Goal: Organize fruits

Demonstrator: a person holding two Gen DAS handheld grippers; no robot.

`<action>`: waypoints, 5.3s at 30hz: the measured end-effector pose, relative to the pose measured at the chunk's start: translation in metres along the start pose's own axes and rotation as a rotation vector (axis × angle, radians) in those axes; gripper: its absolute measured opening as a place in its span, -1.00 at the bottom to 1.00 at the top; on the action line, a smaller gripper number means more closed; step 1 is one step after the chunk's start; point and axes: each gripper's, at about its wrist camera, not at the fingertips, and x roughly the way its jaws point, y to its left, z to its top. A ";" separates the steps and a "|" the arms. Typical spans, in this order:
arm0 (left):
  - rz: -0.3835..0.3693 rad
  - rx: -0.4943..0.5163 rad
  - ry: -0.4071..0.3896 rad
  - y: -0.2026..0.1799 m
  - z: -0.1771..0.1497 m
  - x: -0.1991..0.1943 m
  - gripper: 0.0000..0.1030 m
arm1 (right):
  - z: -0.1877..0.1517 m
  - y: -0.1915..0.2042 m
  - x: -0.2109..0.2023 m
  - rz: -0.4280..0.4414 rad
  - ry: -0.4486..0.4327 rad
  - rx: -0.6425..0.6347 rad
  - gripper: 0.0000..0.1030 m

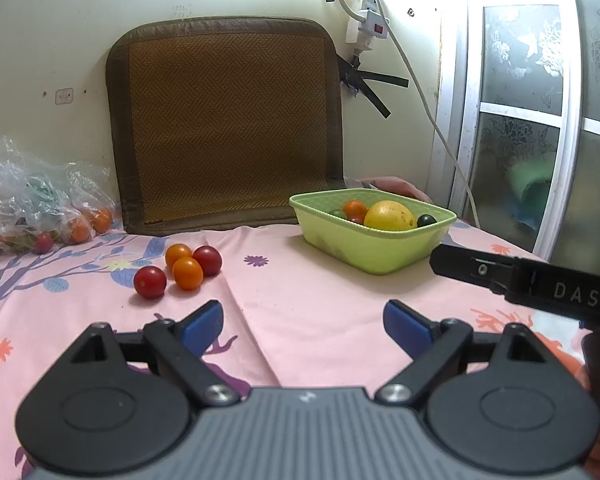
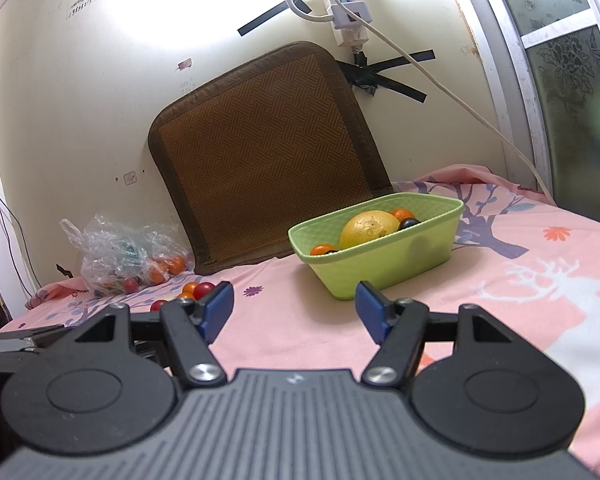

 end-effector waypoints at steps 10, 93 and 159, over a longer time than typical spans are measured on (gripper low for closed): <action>0.000 0.000 0.001 0.000 0.000 0.000 0.76 | 0.000 0.000 0.000 0.004 0.001 0.000 0.35; -0.004 -0.005 -0.001 0.000 0.001 -0.001 0.76 | 0.001 0.002 -0.002 0.024 0.003 0.002 0.36; 0.050 -0.117 0.229 0.123 0.040 0.092 -0.44 | 0.023 0.065 0.113 0.235 0.295 -0.424 -0.49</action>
